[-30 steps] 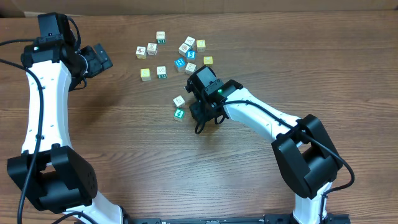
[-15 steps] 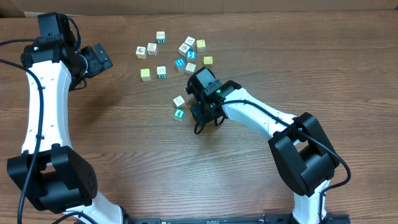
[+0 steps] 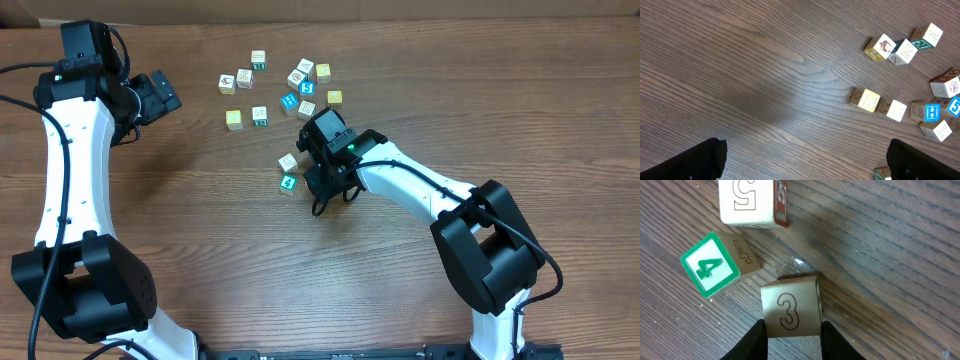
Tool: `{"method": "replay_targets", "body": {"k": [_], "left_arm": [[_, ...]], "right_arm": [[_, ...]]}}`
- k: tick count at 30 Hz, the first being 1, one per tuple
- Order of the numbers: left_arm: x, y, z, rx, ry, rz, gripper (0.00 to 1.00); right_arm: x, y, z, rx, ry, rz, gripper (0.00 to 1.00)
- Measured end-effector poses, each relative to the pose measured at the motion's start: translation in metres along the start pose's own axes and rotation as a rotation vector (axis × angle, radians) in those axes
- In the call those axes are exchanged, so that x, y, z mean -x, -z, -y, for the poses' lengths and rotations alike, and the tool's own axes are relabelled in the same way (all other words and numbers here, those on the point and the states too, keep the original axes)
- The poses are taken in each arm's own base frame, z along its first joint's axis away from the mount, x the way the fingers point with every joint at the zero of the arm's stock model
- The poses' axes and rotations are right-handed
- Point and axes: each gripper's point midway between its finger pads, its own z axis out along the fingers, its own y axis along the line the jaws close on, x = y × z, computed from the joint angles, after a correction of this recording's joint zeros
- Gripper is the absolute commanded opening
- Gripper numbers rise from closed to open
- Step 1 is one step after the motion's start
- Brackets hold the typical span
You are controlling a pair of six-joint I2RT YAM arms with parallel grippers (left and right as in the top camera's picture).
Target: Form a circle
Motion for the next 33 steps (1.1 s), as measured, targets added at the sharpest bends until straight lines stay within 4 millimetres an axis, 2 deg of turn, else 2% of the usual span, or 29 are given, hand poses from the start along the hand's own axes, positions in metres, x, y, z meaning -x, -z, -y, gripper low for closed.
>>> {"method": "replay_targets", "body": {"k": [33], "left_arm": [[0.0000, 0.0000, 0.0000, 0.000, 0.000, 0.000, 1.00]], "right_arm": [[0.0074, -0.0025, -0.0022, 0.013, 0.004, 0.029, 0.30]]}}
